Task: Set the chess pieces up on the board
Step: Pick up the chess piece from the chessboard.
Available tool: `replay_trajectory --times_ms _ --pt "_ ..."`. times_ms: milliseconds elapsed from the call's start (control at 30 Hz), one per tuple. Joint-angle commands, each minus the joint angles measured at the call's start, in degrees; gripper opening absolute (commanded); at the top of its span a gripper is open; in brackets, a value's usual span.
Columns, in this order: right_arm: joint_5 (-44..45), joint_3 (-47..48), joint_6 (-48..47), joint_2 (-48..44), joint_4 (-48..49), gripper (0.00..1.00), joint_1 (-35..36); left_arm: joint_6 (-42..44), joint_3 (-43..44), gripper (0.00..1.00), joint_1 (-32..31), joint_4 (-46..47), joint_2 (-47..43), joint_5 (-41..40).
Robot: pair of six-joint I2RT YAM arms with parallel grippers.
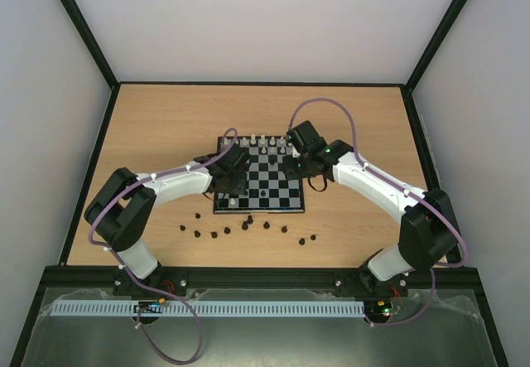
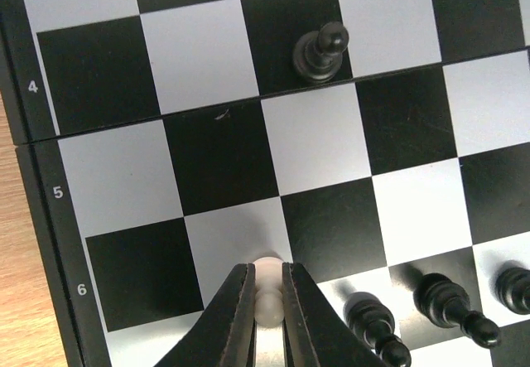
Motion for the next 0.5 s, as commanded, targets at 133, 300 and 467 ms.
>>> replay_trajectory --times_ms 133,300,467 --pt "-0.35 -0.74 -0.60 -1.17 0.04 0.38 0.01 1.22 6.34 0.07 0.42 -3.90 1.53 -2.18" --pt "-0.16 -0.83 -0.60 -1.00 0.19 0.38 0.01 2.97 15.25 0.07 2.30 -7.21 5.69 -4.73" --pt "0.18 -0.79 -0.60 -0.77 0.17 0.38 0.01 4.19 22.69 0.07 4.24 -9.39 10.17 -6.20"
